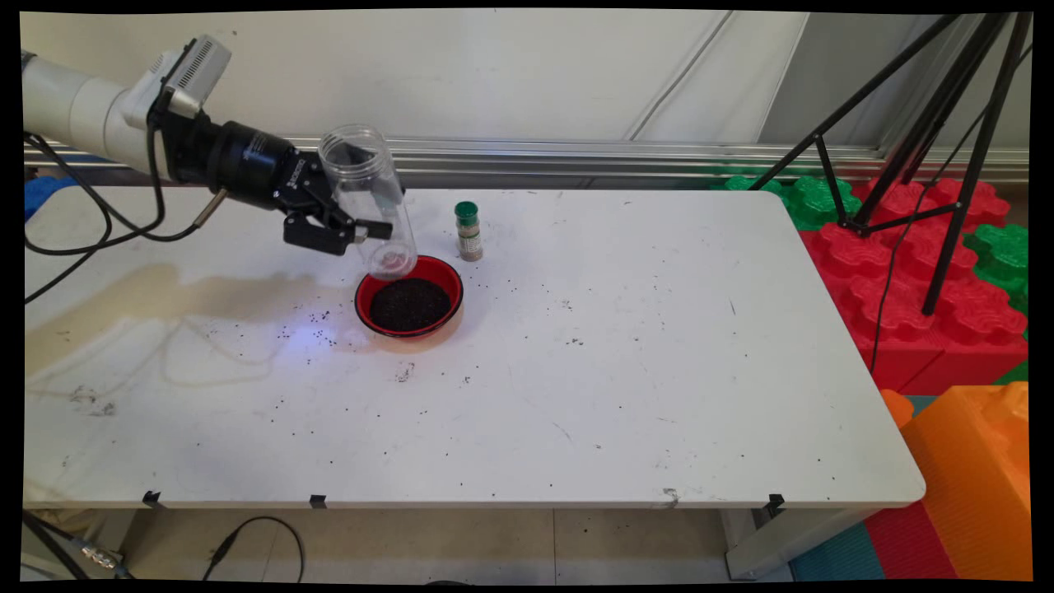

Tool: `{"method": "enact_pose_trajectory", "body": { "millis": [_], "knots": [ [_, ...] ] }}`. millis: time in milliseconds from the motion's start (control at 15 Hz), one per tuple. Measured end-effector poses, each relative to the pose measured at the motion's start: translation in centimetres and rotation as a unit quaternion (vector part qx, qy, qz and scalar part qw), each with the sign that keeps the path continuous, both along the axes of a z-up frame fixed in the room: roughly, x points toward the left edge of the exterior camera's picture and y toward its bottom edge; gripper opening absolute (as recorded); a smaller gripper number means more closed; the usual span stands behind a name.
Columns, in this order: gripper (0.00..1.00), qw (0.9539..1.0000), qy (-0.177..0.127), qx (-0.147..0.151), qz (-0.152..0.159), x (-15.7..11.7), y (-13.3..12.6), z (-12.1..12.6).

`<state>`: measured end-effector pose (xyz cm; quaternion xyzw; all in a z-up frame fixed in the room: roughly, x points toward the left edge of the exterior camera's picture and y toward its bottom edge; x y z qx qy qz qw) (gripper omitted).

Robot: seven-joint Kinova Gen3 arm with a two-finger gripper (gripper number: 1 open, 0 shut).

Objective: Pour the black seasoning powder in the red bowl, then place the picked object on the table

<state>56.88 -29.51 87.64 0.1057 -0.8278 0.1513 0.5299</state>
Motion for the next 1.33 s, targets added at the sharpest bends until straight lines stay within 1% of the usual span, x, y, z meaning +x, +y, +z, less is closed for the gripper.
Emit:
{"method": "enact_pose_trajectory", "body": {
  "millis": [200, 467, 867, 1333],
  "knots": [
    [0.0, 0.999, 0.017, 0.04, -0.008, -0.1, 0.9, -0.5],
    [0.0, 0.9967, 0.027, 0.073, -0.022, -0.3, 2.1, -1.7],
    [0.0, 0.9949, 0.031, 0.087, -0.039, -0.7, 3.5, -3.8],
    [0.0, 0.994, 0.028, 0.093, -0.051, -1.2, 4.8, -6.6]
  ]
}}
